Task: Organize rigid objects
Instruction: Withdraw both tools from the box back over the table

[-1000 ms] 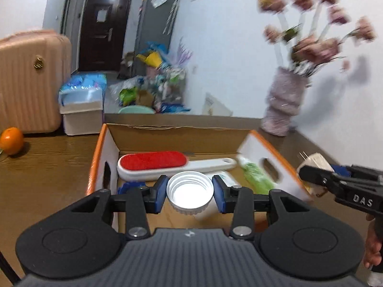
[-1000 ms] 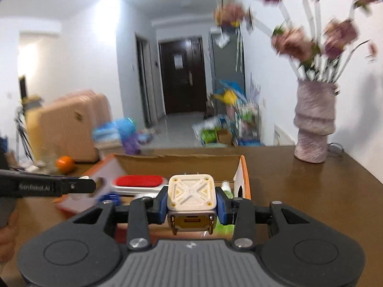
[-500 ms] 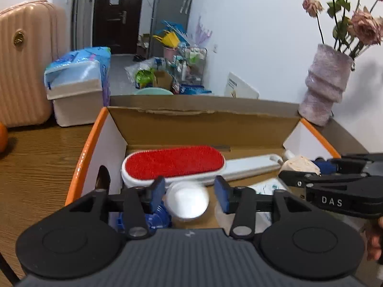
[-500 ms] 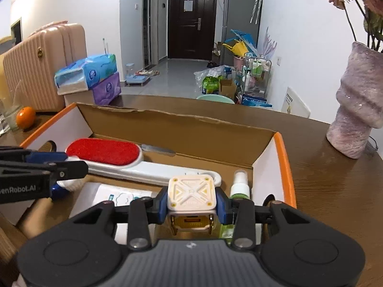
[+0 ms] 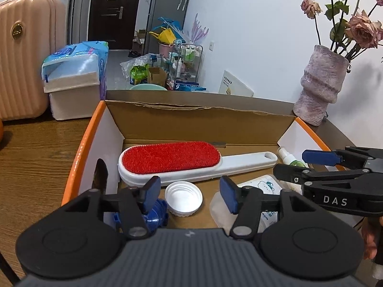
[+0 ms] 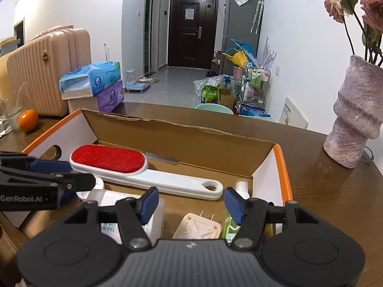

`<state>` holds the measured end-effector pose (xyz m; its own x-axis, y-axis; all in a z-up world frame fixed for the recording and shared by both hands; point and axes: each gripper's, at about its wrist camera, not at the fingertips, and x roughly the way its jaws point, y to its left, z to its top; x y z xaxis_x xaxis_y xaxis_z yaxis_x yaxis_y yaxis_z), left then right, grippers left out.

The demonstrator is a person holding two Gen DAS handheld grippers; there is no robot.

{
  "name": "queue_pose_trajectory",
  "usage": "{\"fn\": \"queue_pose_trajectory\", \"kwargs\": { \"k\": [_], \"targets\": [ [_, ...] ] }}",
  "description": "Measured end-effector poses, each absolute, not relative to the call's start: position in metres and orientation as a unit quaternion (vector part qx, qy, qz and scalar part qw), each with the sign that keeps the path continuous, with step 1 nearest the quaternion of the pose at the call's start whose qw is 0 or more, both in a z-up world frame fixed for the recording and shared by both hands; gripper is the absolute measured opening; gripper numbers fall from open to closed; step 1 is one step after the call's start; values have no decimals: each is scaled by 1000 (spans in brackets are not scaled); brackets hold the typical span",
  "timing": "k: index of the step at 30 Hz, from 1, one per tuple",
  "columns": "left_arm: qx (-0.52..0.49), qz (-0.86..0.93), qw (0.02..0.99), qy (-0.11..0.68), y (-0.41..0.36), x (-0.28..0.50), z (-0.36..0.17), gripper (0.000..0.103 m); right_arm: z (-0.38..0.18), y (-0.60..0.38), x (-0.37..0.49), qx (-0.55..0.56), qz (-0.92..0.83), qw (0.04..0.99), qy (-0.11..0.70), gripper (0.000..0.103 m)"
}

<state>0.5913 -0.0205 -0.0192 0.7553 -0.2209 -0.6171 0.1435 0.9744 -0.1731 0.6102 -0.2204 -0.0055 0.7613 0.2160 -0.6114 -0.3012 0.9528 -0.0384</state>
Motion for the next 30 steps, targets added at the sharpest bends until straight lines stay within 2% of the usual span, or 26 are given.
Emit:
{"fn": "queue_pose_trajectory", "kwargs": {
  "k": [4,6,10,12,16,19,26,30],
  "targets": [
    [-65,-98,936,331,-20,583,-3,67,16,-215,591,-83,132,948,277,60],
    [-77,-105,941,311,-17,569,11,77,34,-215,567,-80,134,957,245,65],
    [-69,-109,948,290,-13,533,45,78,69,-222,524,-72,139,965,210,68],
    [-64,-107,953,275,-7,510,64,86,87,-224,502,-75,135,969,195,69],
    [-64,-100,963,240,5,460,93,88,118,-230,455,-68,136,974,166,74],
    [-27,-80,976,200,7,410,106,94,132,-234,418,-64,129,979,142,78],
    [89,-48,990,94,-10,296,105,103,130,-246,324,-37,113,991,64,96],
    [81,-55,992,80,-13,238,95,103,113,-246,275,-22,108,992,56,98]
  ]
}}
